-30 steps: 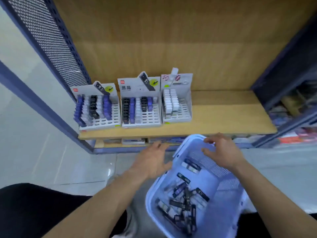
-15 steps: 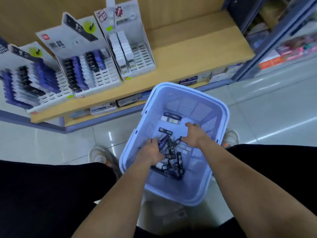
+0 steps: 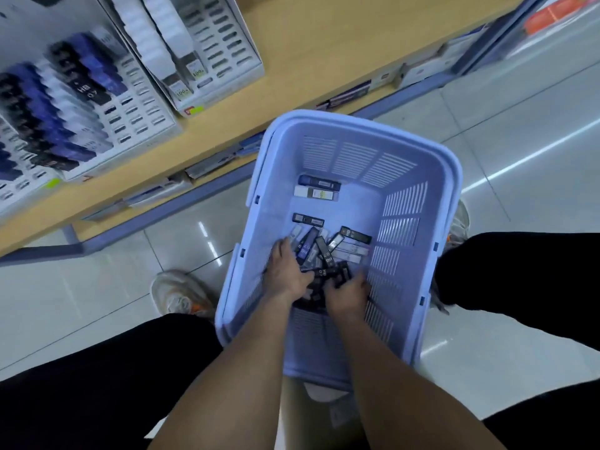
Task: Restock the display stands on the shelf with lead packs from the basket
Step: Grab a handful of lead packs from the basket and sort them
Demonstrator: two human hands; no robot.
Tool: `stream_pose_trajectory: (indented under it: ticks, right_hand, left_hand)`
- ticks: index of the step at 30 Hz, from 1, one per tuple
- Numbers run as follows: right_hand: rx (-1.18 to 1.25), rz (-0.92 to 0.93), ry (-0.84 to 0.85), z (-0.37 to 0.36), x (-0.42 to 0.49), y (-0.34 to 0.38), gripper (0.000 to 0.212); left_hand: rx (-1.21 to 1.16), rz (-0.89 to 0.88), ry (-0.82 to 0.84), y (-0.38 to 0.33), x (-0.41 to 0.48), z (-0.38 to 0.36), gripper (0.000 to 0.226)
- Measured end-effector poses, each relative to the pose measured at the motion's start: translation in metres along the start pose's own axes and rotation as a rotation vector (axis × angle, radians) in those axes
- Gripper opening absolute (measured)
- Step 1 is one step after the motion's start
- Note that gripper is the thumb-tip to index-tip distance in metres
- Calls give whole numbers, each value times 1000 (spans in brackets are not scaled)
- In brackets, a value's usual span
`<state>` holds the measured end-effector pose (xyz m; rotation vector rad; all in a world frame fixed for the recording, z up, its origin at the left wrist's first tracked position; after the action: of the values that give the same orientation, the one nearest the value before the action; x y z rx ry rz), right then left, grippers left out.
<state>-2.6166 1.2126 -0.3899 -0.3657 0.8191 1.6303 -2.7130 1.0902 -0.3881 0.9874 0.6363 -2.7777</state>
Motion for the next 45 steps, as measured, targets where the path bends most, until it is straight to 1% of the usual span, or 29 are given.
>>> stream_pose_trajectory:
  ticks: [2, 4, 6, 8, 12, 16, 19, 21, 22, 23, 25, 27, 29, 31, 33, 34, 35, 37, 40, 42, 45]
  right_hand:
    - [-58, -74, 21, -7, -4, -6, 88]
    - [-104, -78, 78, -12, -2, -11, 92]
    - [-138, -73, 118, -16, 3, -15, 90]
    - [-106, -60, 120, -20, 6, -15, 79]
    - [50, -4, 77, -24, 18, -4, 61]
    - [153, 64, 19, -21, 39, 13, 51]
    - [158, 150, 101, -12, 43, 38, 44]
    - [136, 173, 169, -7, 48, 50, 47]
    - [110, 180, 168, -3, 51, 54, 48]
    - [68, 199, 129, 1, 54, 58, 50]
    - [-50, 269, -3, 13, 61, 65, 56]
    - [-141, 412, -67, 19, 67, 77, 63]
    - [-277, 646, -40, 19, 72, 98, 70]
    - [-473, 854, 52, 13, 81, 121, 77]
    - [-697, 961, 157, 10, 95, 137, 81]
    - [-790, 977, 193, 10, 102, 141, 84]
    - [-842, 975, 204, 10, 107, 143, 87]
    - [-848, 925, 184, 14, 110, 141, 92]
    - [-771, 758, 142, 19, 106, 123, 95]
    - [-733, 642, 104, 21, 105, 108, 88]
    - [-639, 531, 69, 22, 99, 88, 73]
  left_hand:
    - [11, 0, 21, 2, 5, -3, 102]
    - [16, -25, 32, 2, 10, -7, 102]
    - [18, -44, 31, 2, 13, -8, 102]
    - [21, -65, 20, 0, 13, -9, 100]
    - [6, -85, 7, -2, 15, -9, 98]
    - [-16, -72, -2, -2, 19, -13, 93]
    - [-80, -49, 2, -6, 25, -15, 89]
    - [-106, -35, -3, -7, 27, -18, 89]
    - [-106, -23, -14, -7, 26, -19, 90]
    - [-98, -13, -27, -7, 25, -21, 90]
    - [-81, 4, -57, -10, 24, -25, 91]
    - [-66, 39, -82, -13, 24, -27, 91]
    - [-61, 60, -93, -15, 24, -29, 89]
    - [-60, 50, -98, -15, 25, -30, 86]
    - [-57, 49, -90, -14, 25, -30, 83]
    - [-53, 56, -85, -14, 26, -29, 82]
    - [-43, 63, -86, -15, 26, -28, 81]
    - [-31, 60, -90, -17, 26, -26, 82]
    - [-32, -4, -110, -20, 23, -27, 87]
    - [-13, -26, -131, -22, 21, -28, 81]
    - [-11, -25, -137, -26, 23, -30, 76]
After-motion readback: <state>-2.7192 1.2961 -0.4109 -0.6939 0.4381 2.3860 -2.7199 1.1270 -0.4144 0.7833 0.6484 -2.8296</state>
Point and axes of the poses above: each hand's wrist, its own x-axis towards the middle knuckle, its own z-axis out of the back of the hand, y = z × x, the point moved 4 cm from there along x, towards the middle knuckle, and after that the axes turned 12 degrees about -y, right-handed, at the moved point
